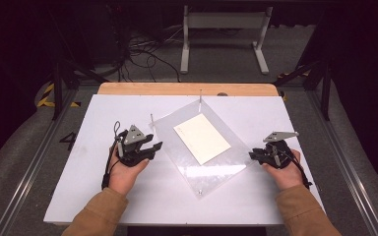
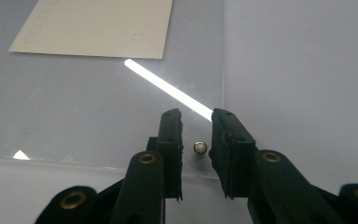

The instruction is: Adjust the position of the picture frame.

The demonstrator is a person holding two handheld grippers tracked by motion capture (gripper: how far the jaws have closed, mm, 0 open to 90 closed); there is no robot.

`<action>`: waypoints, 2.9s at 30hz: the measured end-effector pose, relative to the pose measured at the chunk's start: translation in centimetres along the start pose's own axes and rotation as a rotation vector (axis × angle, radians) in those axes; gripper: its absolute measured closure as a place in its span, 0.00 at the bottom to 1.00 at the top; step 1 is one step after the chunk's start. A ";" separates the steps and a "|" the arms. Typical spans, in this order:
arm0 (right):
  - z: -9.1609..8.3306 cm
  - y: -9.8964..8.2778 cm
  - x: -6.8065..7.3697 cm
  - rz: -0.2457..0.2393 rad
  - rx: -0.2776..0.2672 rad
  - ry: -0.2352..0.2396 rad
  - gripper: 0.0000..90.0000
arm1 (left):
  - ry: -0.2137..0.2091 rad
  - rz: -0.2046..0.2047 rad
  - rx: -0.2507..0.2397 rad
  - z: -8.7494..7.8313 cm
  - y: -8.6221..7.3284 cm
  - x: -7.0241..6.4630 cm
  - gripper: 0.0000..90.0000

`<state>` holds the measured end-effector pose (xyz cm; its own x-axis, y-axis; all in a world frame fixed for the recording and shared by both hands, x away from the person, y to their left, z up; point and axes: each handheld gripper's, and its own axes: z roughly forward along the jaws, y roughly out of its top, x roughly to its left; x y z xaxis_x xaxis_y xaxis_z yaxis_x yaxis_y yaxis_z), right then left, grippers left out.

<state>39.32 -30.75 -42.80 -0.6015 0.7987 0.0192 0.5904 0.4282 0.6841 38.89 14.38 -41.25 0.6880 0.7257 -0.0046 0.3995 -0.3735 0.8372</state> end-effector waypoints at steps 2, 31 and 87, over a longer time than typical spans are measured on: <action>0.3 0.0 -0.3 0.001 0.007 -0.007 0.82 | -0.016 -0.001 0.000 -0.3 -0.5 -0.2 0.60; -0.8 -2.0 3.9 -0.134 0.084 0.178 0.92 | -0.041 -0.047 0.009 -1.0 -2.5 0.2 0.61; -3.2 -2.3 7.7 -0.220 -0.104 0.348 0.86 | 0.093 -0.096 0.153 5.3 -3.0 2.7 1.00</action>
<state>31.62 -26.90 -41.88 -0.8635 0.4949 0.0973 0.3809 0.5134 0.7690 42.76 14.37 -46.70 0.5859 0.8100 -0.0238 0.5529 -0.3781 0.7426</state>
